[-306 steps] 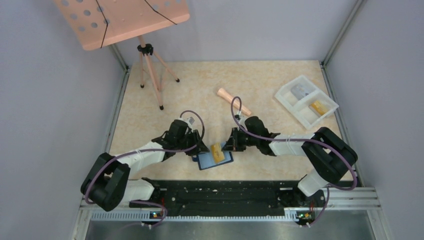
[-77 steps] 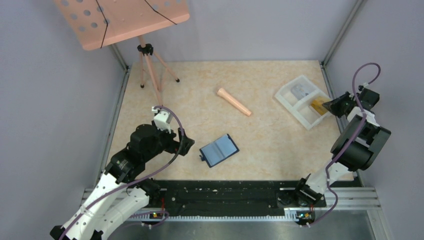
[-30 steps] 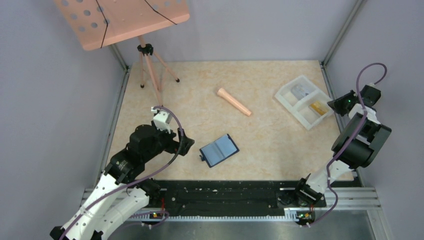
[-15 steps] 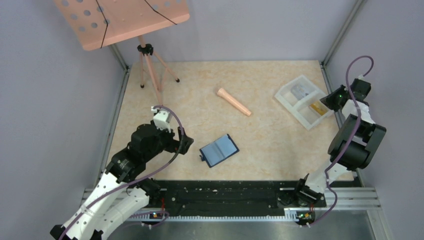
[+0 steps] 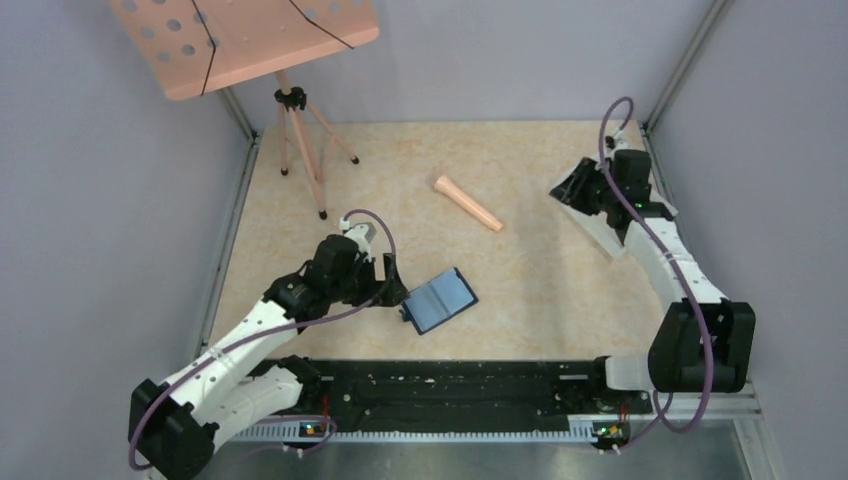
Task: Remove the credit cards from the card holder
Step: Remove the credit card from the card holder.
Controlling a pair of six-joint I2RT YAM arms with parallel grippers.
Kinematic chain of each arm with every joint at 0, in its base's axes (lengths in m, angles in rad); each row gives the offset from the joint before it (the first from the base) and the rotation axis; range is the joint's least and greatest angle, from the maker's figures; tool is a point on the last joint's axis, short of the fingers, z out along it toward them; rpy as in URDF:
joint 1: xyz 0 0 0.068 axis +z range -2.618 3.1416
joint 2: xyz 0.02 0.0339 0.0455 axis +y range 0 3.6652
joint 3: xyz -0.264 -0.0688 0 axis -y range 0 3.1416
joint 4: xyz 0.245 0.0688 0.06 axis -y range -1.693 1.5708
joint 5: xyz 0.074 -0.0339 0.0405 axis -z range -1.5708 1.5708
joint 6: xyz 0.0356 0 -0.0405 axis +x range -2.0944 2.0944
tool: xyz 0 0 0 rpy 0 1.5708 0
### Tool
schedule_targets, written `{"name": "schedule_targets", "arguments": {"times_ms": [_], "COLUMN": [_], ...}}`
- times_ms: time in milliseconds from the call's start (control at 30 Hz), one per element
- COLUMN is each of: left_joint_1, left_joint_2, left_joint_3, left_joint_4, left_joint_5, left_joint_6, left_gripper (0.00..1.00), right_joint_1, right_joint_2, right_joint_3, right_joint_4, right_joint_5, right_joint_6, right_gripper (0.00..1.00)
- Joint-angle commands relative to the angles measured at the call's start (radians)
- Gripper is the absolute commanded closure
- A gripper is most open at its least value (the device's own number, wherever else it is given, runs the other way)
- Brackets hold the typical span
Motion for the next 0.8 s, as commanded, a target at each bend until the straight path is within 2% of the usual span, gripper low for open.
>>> {"name": "schedule_targets", "arguments": {"times_ms": [0,267,400,667,767], "left_joint_1": [-0.001,-0.002,-0.002,-0.002,-0.002], "left_joint_2": [0.061,0.126,0.14,0.211,0.228], "left_joint_3": [-0.044,-0.192,-0.228,-0.264,-0.258], "left_joint_4": [0.123,0.341,0.385,0.461,0.466], "left_joint_5": [0.076,0.087,0.06,0.087,0.106], "left_joint_6": [-0.092,-0.159,-0.17,-0.178,-0.171], "left_gripper": [0.04,0.14,0.19,0.3,0.41], "right_joint_1": [0.188,0.509,0.634,0.777,0.816], "right_joint_2": [-0.083,-0.132,-0.126,-0.101,-0.09], "right_joint_3": [-0.112,-0.266,-0.294,-0.307,-0.294], "right_joint_4": [0.052,0.159,0.178,0.231,0.245], "right_joint_5": [0.044,0.123,0.172,0.207,0.228], "right_joint_6": [0.018,0.07,0.093,0.117,0.12], "right_gripper": [0.63,0.58,0.56,0.54,0.54]}}
